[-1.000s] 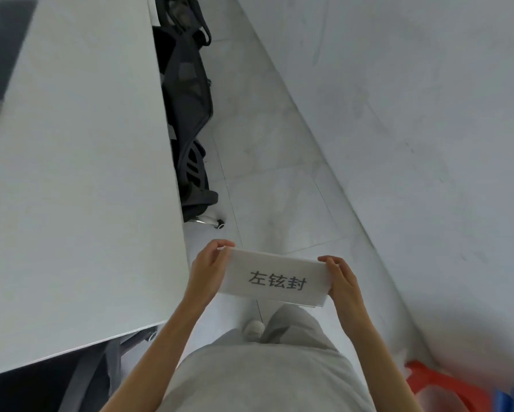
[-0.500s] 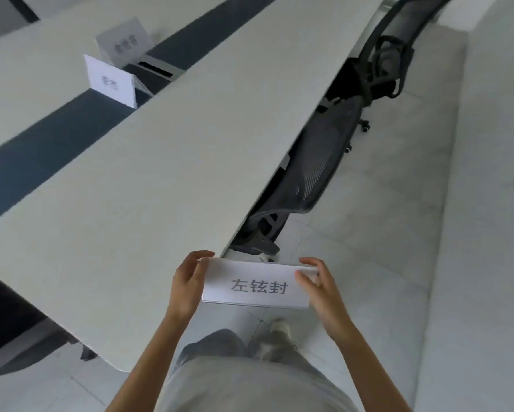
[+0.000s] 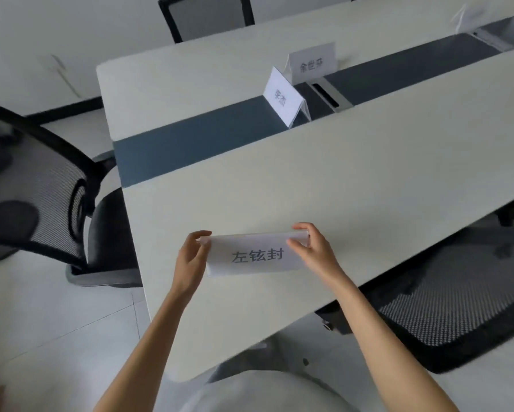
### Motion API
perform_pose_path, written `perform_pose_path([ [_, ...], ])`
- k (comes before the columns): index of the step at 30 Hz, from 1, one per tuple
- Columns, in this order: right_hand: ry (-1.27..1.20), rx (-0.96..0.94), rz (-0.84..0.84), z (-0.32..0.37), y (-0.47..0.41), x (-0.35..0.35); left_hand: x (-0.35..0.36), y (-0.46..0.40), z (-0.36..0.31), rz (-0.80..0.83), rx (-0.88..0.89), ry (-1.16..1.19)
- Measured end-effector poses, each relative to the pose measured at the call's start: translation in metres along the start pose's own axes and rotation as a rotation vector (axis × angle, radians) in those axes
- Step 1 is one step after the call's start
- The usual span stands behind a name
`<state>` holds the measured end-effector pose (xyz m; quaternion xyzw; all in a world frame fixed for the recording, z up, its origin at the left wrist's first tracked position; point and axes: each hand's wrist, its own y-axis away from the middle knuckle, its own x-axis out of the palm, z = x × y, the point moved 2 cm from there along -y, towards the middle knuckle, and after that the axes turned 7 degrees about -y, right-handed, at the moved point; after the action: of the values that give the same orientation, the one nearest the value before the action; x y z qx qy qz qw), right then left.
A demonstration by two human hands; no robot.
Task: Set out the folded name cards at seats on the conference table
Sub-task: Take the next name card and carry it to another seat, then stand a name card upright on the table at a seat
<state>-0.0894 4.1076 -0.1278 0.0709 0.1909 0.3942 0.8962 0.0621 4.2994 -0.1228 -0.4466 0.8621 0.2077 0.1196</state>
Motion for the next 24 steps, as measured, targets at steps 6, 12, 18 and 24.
perform_pose_path([
  [6, 0.168, -0.094, 0.048, 0.023, -0.083, 0.007, 0.000, -0.061, -0.001, -0.044, 0.025, -0.159],
  [12, 0.243, -0.096, 0.081, 0.013, -0.128, 0.002, 0.015, -0.089, 0.005, -0.048, -0.009, -0.194],
  [18, 0.175, -0.068, 0.178, -0.006, -0.142, -0.010, 0.021, -0.090, 0.009, -0.077, -0.075, -0.203],
  [24, 0.174, -0.211, 0.186, -0.016, -0.142, -0.025, 0.018, -0.086, 0.006, -0.183, 0.008, -0.389],
])
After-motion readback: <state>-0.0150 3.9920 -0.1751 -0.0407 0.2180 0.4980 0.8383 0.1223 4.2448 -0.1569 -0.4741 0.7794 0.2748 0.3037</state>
